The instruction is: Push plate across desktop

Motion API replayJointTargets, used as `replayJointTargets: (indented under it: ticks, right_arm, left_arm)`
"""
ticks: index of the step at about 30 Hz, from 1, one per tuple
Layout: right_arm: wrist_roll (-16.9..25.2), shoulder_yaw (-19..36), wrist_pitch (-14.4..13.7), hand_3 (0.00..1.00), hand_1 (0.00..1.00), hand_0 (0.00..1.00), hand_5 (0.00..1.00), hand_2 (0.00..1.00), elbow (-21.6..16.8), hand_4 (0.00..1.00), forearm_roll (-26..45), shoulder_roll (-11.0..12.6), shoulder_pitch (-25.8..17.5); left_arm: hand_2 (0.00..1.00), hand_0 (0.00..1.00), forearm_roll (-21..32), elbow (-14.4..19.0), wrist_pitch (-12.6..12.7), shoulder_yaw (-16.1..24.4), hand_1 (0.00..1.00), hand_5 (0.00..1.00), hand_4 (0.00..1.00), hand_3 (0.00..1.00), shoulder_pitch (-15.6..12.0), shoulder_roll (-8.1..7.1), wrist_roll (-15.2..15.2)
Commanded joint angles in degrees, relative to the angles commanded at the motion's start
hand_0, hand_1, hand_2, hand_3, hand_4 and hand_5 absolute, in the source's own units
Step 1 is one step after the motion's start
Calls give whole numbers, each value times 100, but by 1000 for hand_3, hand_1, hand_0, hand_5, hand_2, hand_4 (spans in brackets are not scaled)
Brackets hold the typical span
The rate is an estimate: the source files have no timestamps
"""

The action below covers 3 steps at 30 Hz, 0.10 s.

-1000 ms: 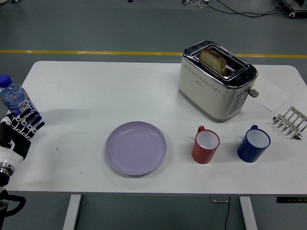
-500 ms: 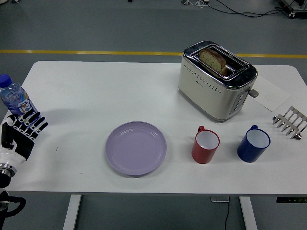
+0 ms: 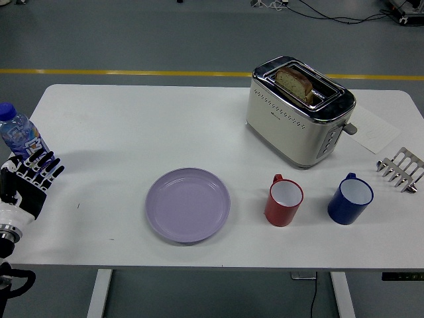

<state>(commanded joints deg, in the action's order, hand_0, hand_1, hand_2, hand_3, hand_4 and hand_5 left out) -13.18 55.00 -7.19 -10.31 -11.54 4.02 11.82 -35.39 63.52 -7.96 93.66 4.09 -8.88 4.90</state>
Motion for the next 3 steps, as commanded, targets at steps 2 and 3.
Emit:
replayJointTargets:
  ticks: [2, 3]
  right_arm:
    - [1, -14, 1, 604, 626, 650, 245, 687, 0, 440, 17, -2, 3]
    - [1, -16, 1, 604, 626, 650, 245, 687, 0, 440, 18, -2, 3]
  left_arm:
    - [715, 710, -102, 3, 72, -2, 706, 991, 443, 618, -2, 4, 91]
    - [715, 710, -113, 3, 79, -2, 706, 991, 443, 618, -2, 5, 100]
